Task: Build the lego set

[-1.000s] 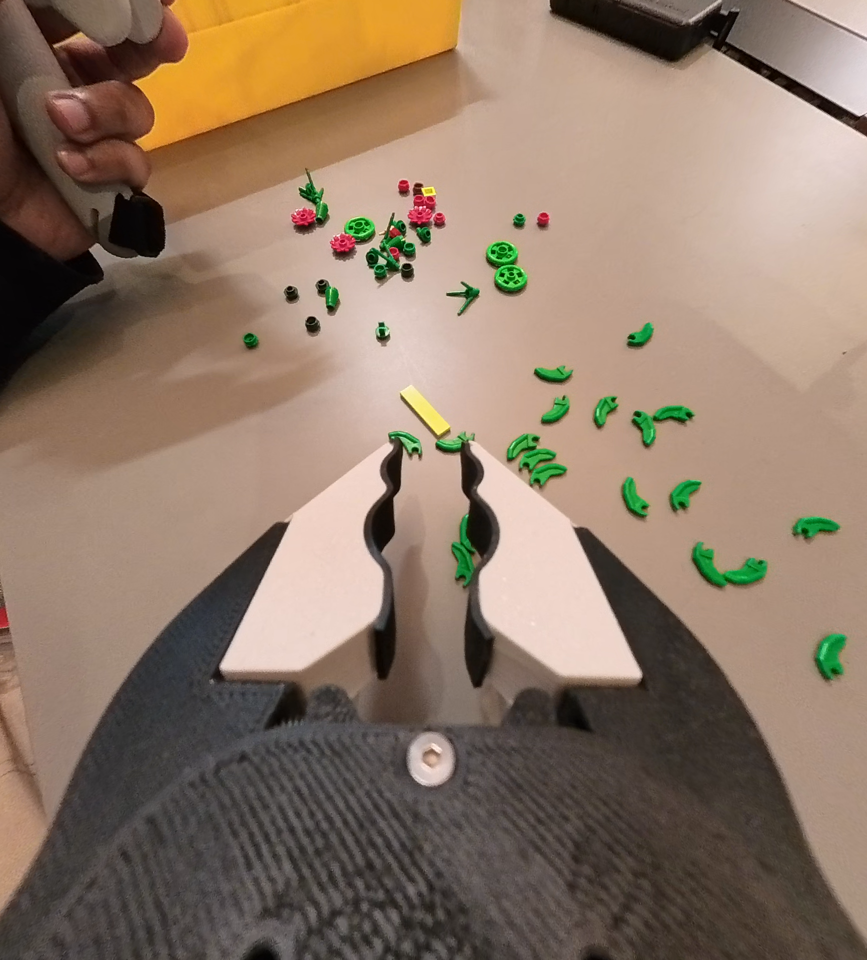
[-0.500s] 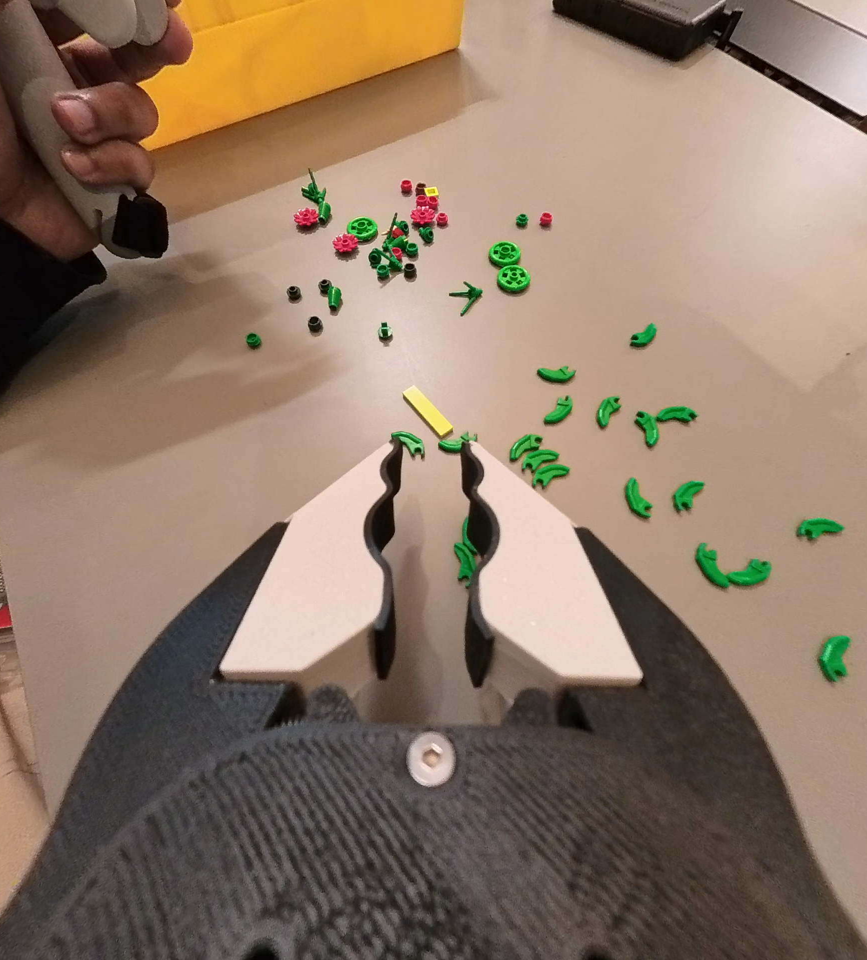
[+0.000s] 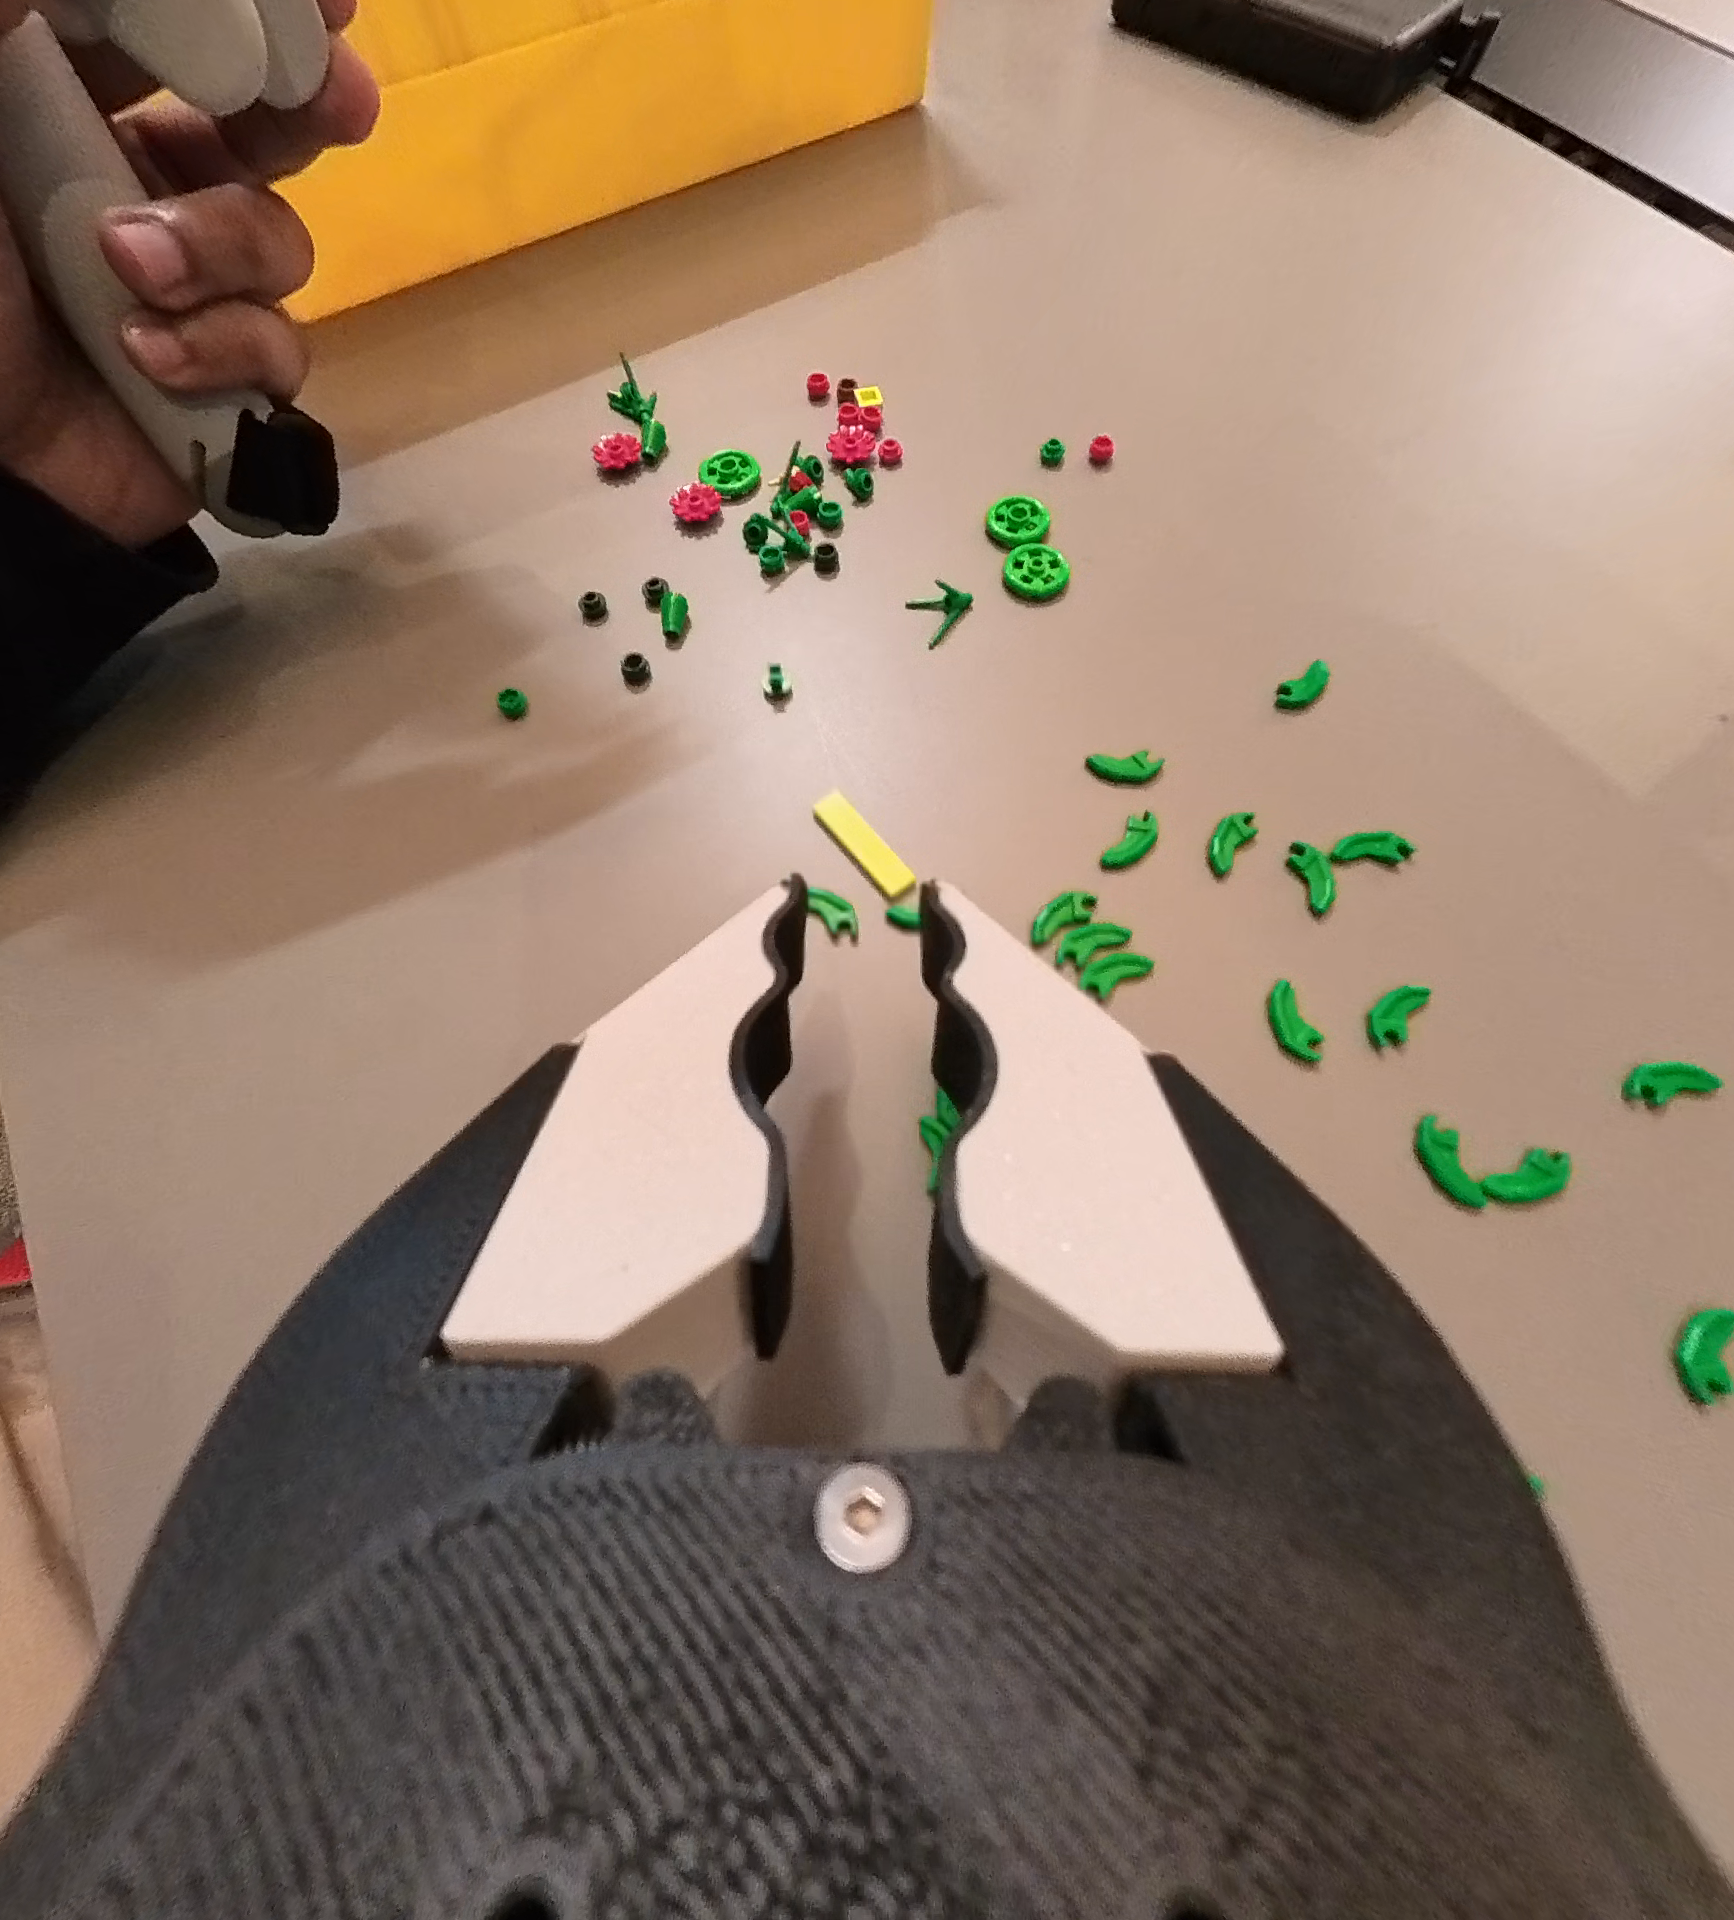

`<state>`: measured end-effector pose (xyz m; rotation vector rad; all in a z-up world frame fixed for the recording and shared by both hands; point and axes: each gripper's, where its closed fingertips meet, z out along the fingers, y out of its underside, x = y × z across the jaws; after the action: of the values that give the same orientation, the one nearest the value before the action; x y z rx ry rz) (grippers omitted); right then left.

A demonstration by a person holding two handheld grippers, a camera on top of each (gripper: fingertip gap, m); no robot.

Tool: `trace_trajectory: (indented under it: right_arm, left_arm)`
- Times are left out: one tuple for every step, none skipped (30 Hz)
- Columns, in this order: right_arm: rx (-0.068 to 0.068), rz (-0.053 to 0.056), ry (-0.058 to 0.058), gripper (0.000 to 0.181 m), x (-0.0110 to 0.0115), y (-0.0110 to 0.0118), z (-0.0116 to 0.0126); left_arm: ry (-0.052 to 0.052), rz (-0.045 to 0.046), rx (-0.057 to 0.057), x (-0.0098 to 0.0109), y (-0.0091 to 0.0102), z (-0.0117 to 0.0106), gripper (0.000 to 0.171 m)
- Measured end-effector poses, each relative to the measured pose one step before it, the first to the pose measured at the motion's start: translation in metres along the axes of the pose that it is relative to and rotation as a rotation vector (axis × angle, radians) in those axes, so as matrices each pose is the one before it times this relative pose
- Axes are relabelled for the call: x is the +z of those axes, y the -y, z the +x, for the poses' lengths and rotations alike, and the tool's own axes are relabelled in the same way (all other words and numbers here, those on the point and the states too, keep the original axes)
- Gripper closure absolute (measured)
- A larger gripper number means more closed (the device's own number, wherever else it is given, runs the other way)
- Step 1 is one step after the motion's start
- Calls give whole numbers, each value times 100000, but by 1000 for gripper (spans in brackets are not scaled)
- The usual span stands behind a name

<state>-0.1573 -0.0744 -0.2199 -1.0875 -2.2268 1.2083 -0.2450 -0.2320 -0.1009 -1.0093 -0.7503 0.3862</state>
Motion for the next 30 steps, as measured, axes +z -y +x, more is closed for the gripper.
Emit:
trace_trajectory:
  right_arm:
    - [85,986,640,162,256,478,-195]
    - [380,1450,1272,163,379,633,-345]
    - [264,1595,1790,163,525,751,-481]
    - [-428,1217,1600,163,676,750,-476]
    - [-1162,433,1065,163,811,676,-395]
    - [-1610,-158,657,163,913,641,-281]
    - [-1733,-445,94,163,1010,608,-135]
    - [-1323,-882,-26,163,1077,516,-13]
    - [-361,-994,625,163,1079,477,-14]
    - [568,-486,1002,163,1029,501,-37]
    - [1273,-280,1307,163,958,452,-106]
    - [1679,-464,2038,163,860,320,-298]
    - [1193,-791,1798,163,777,172,-350]
    - [53,-1420,521,163,718,-54,-205]
    - [-784,-2020,-390,163,685,-243,-62]
    - [-842,-2456,-528,163,653,-389,8]
    - [-315,-2579,-253,163,564,-422,23]
    - [298,-1897,461,162,449,-304,-62]
    - [622,-742,1110,161,317,-124,-166]
    - [546,-152,834,161,225,-20,-136]
    - [182,-490,171,161,178,-49,-26]
    - [-152,-1072,-480,161,147,-108,81]
    - [-196,-1498,-1226,161,112,-174,237]
    - [-132,-1762,-1824,161,59,-270,364]
    - [-200,-1131,-2049,161,-54,-223,454]
    - [97,-297,-1930,164,-151,-141,497]
    - [762,-200,-1153,163,-189,-142,436]
    - [1141,-39,-74,162,-187,-142,291]
    - [1233,87,27,161,-183,-125,266]
    - [1038,213,-133,161,-186,-106,240]
  left_arm:
    - [24,28,-41,-11,8,0,167]
    - [-48,43,-78,0,-3,8,168]
    - [53,56,-26,4,8,-6,168]
    - [0,-13,10,11,-12,12,168]
    - [-72,-56,3,5,-4,20,168]
    - [-69,55,7,-14,20,21,168]
    - [6,176,43,-18,42,9,168]
    - [101,206,30,-32,70,-18,168]
    - [74,184,-59,-30,61,-49,168]
    - [67,154,-101,-38,62,-51,168]
    - [194,271,-100,-52,84,-91,168]
    - [124,334,-155,-46,99,-91,168]
    - [-137,90,-308,-31,53,-69,168]
    - [-473,-170,-479,-6,12,-8,168]
    - [-416,-212,-505,10,-4,-9,168]
    - [-171,-32,-366,9,-4,-11,168]
    - [-137,73,-238,8,5,-5,168]
    - [-152,-16,-249,-2,1,9,168]
    - [-178,-46,-200,5,22,21,168]
    - [-77,54,11,-31,58,7,168]
    - [157,114,246,-40,93,-39,168]
    - [276,104,297,-37,84,-71,168]
    - [333,114,95,-48,79,-92,168]
    - [290,241,-330,-37,69,-99,168]
    - [90,263,-718,-24,43,-64,168]
    - [-41,114,-765,-15,13,-37,168]
    - [-37,-13,-460,-2,-15,-8,168]
    - [106,-58,-36,12,-27,-12,168]
    - [109,-171,198,14,-43,11,168]
    - [-13,-255,161,41,-69,35,168]
